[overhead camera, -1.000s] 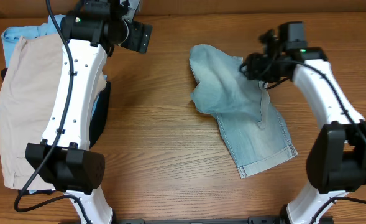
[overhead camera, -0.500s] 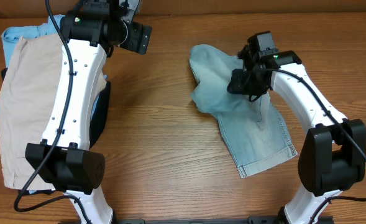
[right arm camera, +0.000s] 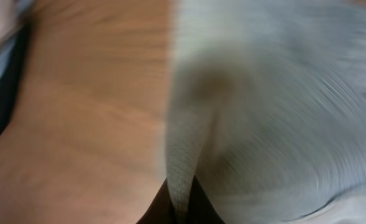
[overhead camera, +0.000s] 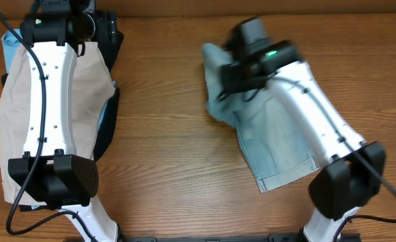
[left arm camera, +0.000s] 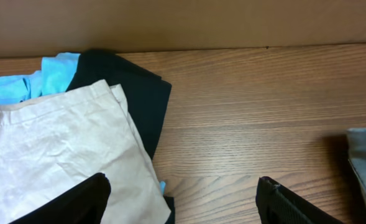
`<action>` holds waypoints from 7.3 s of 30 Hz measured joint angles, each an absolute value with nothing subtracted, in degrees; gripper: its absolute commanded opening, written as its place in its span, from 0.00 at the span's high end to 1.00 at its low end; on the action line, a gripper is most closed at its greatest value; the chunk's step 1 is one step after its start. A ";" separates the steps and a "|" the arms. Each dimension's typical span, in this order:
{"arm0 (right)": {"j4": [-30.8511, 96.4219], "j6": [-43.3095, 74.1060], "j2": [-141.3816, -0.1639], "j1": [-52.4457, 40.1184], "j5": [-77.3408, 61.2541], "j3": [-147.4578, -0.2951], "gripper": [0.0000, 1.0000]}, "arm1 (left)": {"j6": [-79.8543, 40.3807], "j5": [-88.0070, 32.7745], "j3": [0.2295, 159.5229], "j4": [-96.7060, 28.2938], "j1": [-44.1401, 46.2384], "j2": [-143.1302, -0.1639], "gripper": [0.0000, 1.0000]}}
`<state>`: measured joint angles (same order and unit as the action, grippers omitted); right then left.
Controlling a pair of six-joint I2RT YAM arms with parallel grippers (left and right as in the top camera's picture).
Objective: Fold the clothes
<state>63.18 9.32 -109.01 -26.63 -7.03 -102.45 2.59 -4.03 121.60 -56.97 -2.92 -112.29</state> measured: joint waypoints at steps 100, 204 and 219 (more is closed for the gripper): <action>74.54 6.61 -116.88 -11.75 -14.22 -102.08 0.89 | -7.60 -2.00 129.75 -94.41 9.74 -132.33 0.96; 32.08 4.84 -115.61 -11.62 -26.20 -93.62 0.20 | 7.14 6.81 177.88 -82.48 24.99 -139.17 0.96; 30.52 4.47 -115.70 -6.70 -23.07 -93.62 0.04 | 7.16 9.74 177.93 -84.44 24.99 -138.10 0.96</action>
<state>30.52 4.47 -115.70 -6.70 -23.07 -93.62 7.16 9.74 177.93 -84.44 24.99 -138.10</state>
